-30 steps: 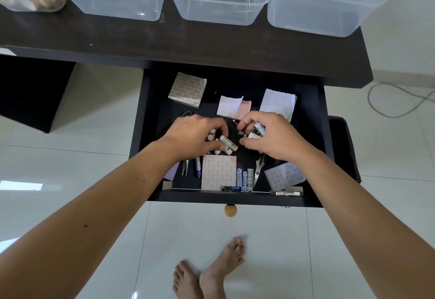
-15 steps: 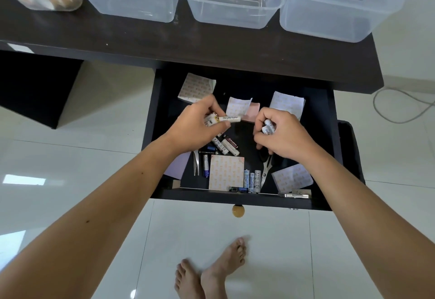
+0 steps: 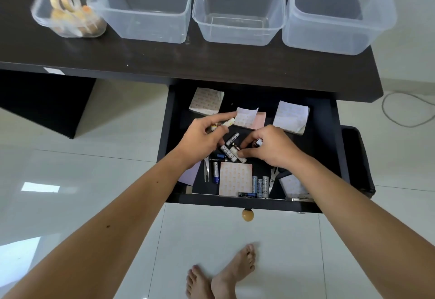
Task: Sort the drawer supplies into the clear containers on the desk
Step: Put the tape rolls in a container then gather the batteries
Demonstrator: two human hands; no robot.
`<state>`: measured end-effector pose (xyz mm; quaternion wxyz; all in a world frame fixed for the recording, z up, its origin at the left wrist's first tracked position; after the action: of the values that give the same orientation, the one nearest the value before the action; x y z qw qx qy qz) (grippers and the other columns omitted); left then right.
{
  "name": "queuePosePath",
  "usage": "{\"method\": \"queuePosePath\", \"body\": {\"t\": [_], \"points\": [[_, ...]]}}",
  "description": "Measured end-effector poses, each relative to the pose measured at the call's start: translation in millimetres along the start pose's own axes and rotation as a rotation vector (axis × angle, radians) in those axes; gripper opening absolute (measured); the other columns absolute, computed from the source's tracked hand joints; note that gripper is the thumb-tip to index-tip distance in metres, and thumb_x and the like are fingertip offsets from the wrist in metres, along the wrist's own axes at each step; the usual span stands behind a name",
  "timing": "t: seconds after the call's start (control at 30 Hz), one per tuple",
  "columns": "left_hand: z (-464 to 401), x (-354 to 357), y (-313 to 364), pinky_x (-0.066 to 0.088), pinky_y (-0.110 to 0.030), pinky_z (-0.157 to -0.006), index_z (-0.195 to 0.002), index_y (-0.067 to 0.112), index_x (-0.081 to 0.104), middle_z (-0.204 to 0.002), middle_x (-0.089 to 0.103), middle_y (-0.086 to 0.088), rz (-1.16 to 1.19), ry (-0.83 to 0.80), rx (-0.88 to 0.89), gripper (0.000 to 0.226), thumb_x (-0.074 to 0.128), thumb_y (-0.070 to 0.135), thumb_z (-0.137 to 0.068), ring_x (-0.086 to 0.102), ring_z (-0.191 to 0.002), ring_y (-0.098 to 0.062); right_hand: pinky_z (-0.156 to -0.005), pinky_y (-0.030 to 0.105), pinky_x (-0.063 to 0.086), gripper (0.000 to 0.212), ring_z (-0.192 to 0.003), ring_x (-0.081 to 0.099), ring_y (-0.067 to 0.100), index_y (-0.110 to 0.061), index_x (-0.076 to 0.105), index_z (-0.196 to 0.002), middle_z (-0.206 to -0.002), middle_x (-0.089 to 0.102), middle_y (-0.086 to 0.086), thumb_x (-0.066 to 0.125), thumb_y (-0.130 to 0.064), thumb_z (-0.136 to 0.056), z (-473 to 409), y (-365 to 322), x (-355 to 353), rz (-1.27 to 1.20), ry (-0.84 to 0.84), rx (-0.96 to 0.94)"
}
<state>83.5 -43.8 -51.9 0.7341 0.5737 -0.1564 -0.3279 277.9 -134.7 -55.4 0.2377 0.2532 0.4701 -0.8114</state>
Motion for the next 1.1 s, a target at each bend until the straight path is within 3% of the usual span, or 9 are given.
{"method": "queuePosePath", "body": {"t": [0.13, 0.23, 0.37, 0.57, 0.63, 0.73, 0.87, 1.0, 1.1], "points": [[-3, 3, -3, 0.053, -0.031, -0.062, -0.118, 0.030, 0.071, -0.097, 0.069, -0.007, -0.060, 0.025, -0.012, 0.025, 0.059, 0.013, -0.103, 0.064, -0.069, -0.010, -0.063, 0.015, 0.040, 0.016, -0.084, 0.060, -0.005, -0.028, 0.081, -0.083, -0.090, 0.070, -0.020, 0.094, -0.037, -0.078, -1, 2, 0, 0.004, -0.015, 0.000], [-4, 3, -3, 0.052, -0.024, -0.060, -0.112, 0.030, 0.065, -0.107, 0.067, 0.000, -0.079, 0.022, 0.001, 0.015, 0.069, 0.022, -0.100, 0.067, -0.068, -0.010, -0.066, 0.017, 0.042, 0.015, -0.086, 0.063, -0.002, -0.027, 0.082, -0.083, -0.092, 0.074, -0.016, 0.093, -0.036, -0.079, -1, 1, 3, 0.003, 0.000, -0.028], [-6, 3, -4, 0.050, -0.016, -0.056, -0.110, 0.027, 0.060, -0.087, 0.068, 0.004, -0.188, 0.081, 0.008, 0.013, 0.069, 0.026, -0.101, 0.068, -0.066, -0.007, -0.063, 0.018, 0.042, 0.015, -0.083, 0.061, -0.003, -0.031, 0.080, -0.087, -0.088, 0.070, -0.016, 0.091, -0.039, -0.081, -1, 3, 1, 0.053, 0.062, -0.040], [-10, 4, -7, 0.057, -0.029, -0.064, -0.101, 0.023, 0.063, -0.096, 0.064, 0.006, -0.317, 0.104, 0.006, 0.013, 0.075, 0.025, -0.096, 0.067, -0.070, -0.016, -0.053, 0.022, 0.042, 0.017, -0.060, 0.059, 0.003, -0.024, 0.081, -0.095, -0.081, 0.066, -0.009, 0.088, -0.036, -0.085, 5, -2, -2, 0.174, 0.083, -0.038], [-11, 5, -8, 0.047, -0.020, -0.058, -0.094, 0.021, 0.064, -0.086, 0.062, 0.006, -0.375, 0.102, 0.029, 0.017, 0.079, 0.029, -0.092, 0.055, -0.060, -0.005, -0.050, 0.022, 0.038, 0.018, -0.056, 0.053, 0.002, -0.022, 0.080, -0.098, -0.077, 0.059, -0.011, 0.086, -0.033, -0.085, 7, -5, -1, 0.227, 0.070, -0.049], [-12, 6, -9, 0.043, -0.013, -0.050, -0.090, 0.021, 0.068, -0.079, 0.064, 0.004, -0.514, 0.074, 0.050, 0.021, 0.084, 0.035, -0.088, 0.053, -0.059, -0.006, -0.050, 0.022, 0.038, 0.016, -0.056, 0.052, 0.003, -0.023, 0.078, -0.095, -0.078, 0.058, -0.010, 0.086, -0.030, -0.083, 8, -6, -4, 0.200, 0.064, -0.051], [-13, 6, -9, 0.047, -0.017, -0.059, -0.102, 0.027, 0.077, -0.088, 0.069, 0.007, -0.616, 0.063, 0.037, 0.024, 0.086, 0.040, -0.084, 0.060, -0.067, -0.005, -0.051, 0.021, 0.039, 0.018, -0.056, 0.052, 0.011, -0.028, 0.072, -0.089, -0.085, 0.062, -0.002, 0.087, -0.027, -0.079, 7, 1, -11, 0.090, 0.078, -0.070], [-17, 7, -10, 0.058, -0.031, -0.093, -0.118, 0.030, 0.077, -0.113, 0.075, 0.003, -0.669, 0.050, 0.053, 0.037, 0.085, 0.044, -0.085, 0.068, -0.106, -0.013, -0.055, 0.014, 0.046, 0.029, -0.063, 0.063, 0.001, -0.034, 0.074, -0.107, -0.093, 0.068, -0.013, 0.082, -0.019, -0.084, 8, -2, -16, -0.028, 0.034, -0.113], [-17, 10, -9, 0.059, -0.037, -0.092, -0.121, 0.031, 0.075, -0.113, 0.076, 0.000, -0.786, 0.010, 0.075, 0.034, 0.081, 0.041, -0.089, 0.069, -0.101, -0.018, -0.054, 0.016, 0.049, 0.032, -0.059, 0.068, -0.002, -0.036, 0.075, -0.110, -0.088, 0.071, -0.012, 0.077, -0.015, -0.086, 9, -6, -15, -0.054, -0.023, -0.108]]}}
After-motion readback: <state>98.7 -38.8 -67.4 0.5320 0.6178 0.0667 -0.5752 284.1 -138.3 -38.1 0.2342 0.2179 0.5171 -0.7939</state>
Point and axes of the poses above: each hand's wrist, its own z-axis away from the middle knuckle, its own x-axis out of the palm, y = z × x, the point moved 1 cm from there along -z, towards the middle knuckle
